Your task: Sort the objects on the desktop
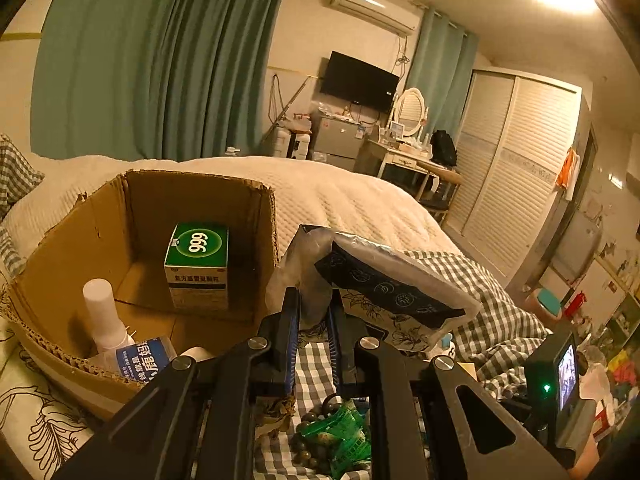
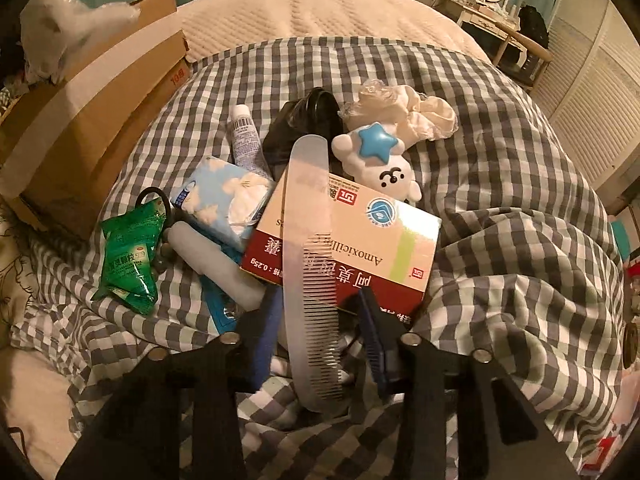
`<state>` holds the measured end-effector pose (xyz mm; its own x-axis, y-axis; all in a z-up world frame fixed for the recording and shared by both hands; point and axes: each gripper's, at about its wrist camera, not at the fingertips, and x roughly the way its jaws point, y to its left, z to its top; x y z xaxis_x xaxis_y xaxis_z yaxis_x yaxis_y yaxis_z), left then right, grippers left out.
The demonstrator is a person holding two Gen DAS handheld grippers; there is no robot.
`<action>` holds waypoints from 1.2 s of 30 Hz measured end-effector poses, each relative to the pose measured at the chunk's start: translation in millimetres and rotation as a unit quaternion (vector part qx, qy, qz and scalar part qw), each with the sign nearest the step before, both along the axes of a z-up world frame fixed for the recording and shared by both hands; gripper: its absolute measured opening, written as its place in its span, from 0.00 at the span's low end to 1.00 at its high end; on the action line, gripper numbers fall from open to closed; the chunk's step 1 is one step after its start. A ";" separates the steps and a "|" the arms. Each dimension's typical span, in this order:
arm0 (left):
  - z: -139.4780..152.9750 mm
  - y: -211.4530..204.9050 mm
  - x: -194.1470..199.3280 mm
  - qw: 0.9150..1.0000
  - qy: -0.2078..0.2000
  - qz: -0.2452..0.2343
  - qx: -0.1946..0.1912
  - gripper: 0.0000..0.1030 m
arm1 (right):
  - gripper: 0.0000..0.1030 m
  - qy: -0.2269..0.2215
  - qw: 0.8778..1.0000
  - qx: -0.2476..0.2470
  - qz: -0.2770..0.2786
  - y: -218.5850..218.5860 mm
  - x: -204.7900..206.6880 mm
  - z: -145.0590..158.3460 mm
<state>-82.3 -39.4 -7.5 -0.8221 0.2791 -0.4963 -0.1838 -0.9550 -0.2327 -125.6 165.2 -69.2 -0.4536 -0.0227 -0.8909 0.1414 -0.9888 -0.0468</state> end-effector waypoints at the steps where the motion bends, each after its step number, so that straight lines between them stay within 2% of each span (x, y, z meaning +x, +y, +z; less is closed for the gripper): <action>1: 0.3 -0.6 0.1 1.000 -0.001 0.000 0.001 0.13 | 0.25 0.002 1.000 -0.002 -0.001 1.1 -0.1 1.2; 5: 2.3 -4.8 2.2 1.000 0.000 0.003 0.004 0.13 | 0.25 0.015 0.999 -0.049 -0.013 10.1 3.1 3.8; 9: 9.3 -11.1 4.8 1.000 0.008 0.003 0.014 0.13 | 0.25 0.037 0.994 -0.101 -0.025 22.5 14.9 19.7; 14: 35.5 -26.1 -5.8 0.999 0.015 0.014 0.033 0.13 | 0.25 0.050 0.988 -0.143 -0.009 16.4 19.6 45.9; 19: 64.1 -60.2 -16.6 0.996 0.060 0.063 -0.015 0.13 | 0.25 0.099 0.974 -0.193 0.063 -26.8 9.7 106.7; 20: 62.6 -74.9 -17.5 0.994 0.065 0.084 -0.020 0.13 | 0.25 0.106 0.967 -0.217 0.087 -43.6 1.9 122.4; 22: 51.6 -96.7 -17.1 0.990 0.064 0.124 -0.026 0.13 | 0.25 0.106 0.956 -0.249 0.113 -65.3 -8.7 135.2; 24: 38.1 -107.8 -18.0 0.986 0.061 0.148 -0.052 0.13 | 0.25 0.100 0.945 -0.277 0.145 -100.6 -27.9 144.6; 26: 24.5 -116.8 -26.2 0.985 0.043 0.157 -0.063 0.16 | 0.25 0.094 0.942 -0.278 0.160 -128.4 -40.7 143.6; 27: 18.5 -122.1 -31.1 0.986 0.031 0.158 -0.051 0.20 | 0.26 0.093 0.943 -0.274 0.163 -145.5 -48.7 140.1; 29: 9.3 -130.2 -37.3 0.988 0.009 0.153 -0.022 0.40 | 0.27 0.091 0.941 -0.282 0.160 -165.8 -61.1 132.7; 30: 5.2 -133.2 -38.9 0.989 0.004 0.145 -0.008 0.59 | 0.37 0.092 0.939 -0.293 0.153 -171.6 -66.1 129.2; 31: 2.7 -134.3 -38.6 0.990 0.005 0.144 -0.003 0.71 | 0.51 0.093 0.939 -0.297 0.147 -171.7 -68.0 127.9; 32: 3.5 -134.3 -38.3 0.989 0.007 0.145 -0.006 0.74 | 0.56 0.098 0.938 -0.302 0.140 -172.6 -67.7 127.3; 34: 5.8 -131.6 -35.9 0.989 0.009 0.144 -0.019 0.89 | 0.57 0.115 0.939 -0.295 0.137 -168.0 -61.7 130.6; 36: 9.9 -124.4 -30.5 0.992 0.012 0.127 -0.008 0.90 | 0.57 0.139 0.950 -0.250 0.128 -156.0 -52.3 137.4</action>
